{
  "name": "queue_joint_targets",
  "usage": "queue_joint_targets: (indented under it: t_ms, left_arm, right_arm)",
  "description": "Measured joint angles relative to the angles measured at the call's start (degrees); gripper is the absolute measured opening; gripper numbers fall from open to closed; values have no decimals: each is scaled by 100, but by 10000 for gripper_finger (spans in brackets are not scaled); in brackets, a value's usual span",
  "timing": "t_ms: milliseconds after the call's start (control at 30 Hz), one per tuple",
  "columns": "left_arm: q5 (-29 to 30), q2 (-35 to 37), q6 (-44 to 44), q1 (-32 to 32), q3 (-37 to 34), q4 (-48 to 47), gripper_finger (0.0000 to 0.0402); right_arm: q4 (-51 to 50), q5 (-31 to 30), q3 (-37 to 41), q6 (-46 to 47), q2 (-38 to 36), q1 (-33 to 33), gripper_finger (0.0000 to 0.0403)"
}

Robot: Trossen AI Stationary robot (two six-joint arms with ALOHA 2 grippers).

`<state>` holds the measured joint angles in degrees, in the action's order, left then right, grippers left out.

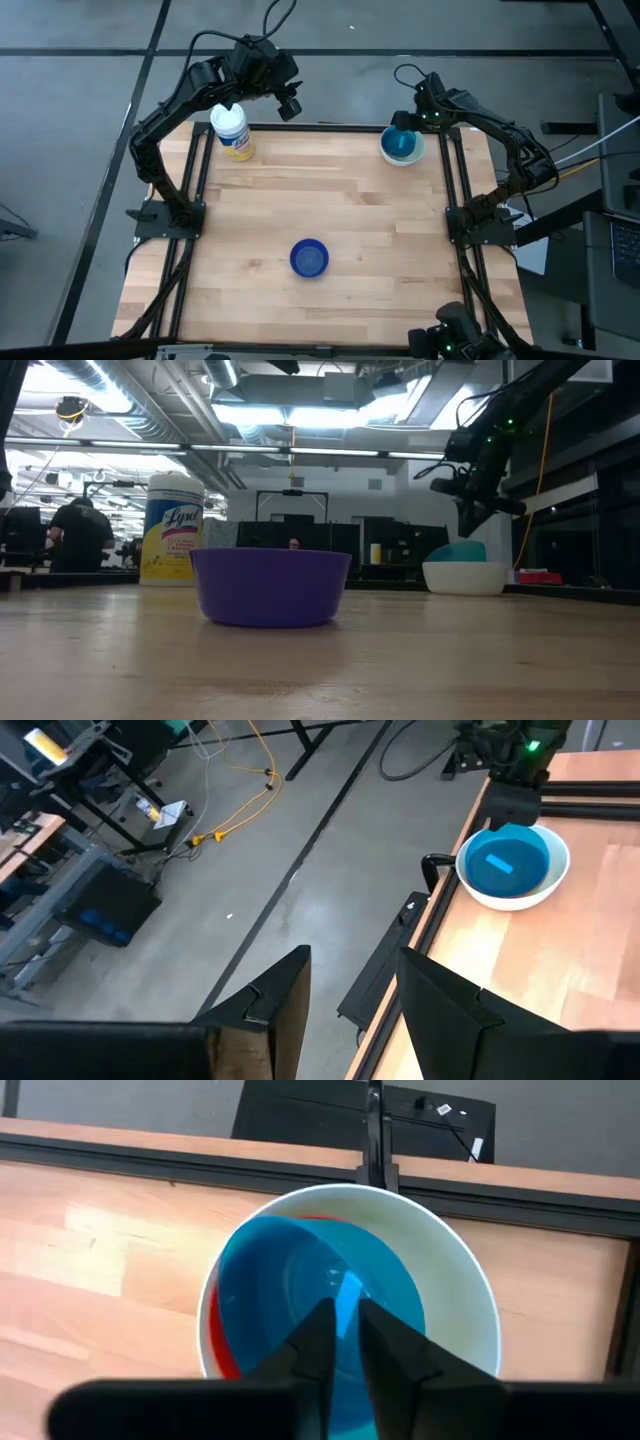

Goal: Nest bowls inside each other
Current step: Stack the light blue bowl on the red bowl

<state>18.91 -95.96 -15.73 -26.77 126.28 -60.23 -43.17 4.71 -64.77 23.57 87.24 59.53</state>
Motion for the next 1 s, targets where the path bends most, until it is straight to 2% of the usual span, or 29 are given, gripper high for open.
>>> queue_joint_targets:
  t_ms: [100,200,267,400,600,767,933,1000]
  left_arm:
    - [-111,0,2,-79,0,0,145]
    - [-171,0,2,-155,-2,0,146]
    - [-270,0,2,-202,-3,0,145]
    - [-360,0,2,-274,-4,0,144]
    - [-399,0,-4,-342,-20,4,143]
    - [-563,-7,-3,-413,-159,3,143]
    - [-663,-9,15,-424,-236,-23,143]
    - [-662,-7,13,-422,-236,-20,143]
  right_arm:
    - [-133,-315,0,86,0,-11,77]
    - [-278,-803,0,257,0,-29,86]
    - [-248,-1017,0,258,0,-52,74]
    - [-81,-1203,0,246,0,-83,12]
    - [-357,-1309,2,169,149,-77,4]
    - [-338,-1114,2,138,420,-136,3]
    - [16,-264,2,110,702,-274,2]
    - [255,-164,2,187,728,-289,1]
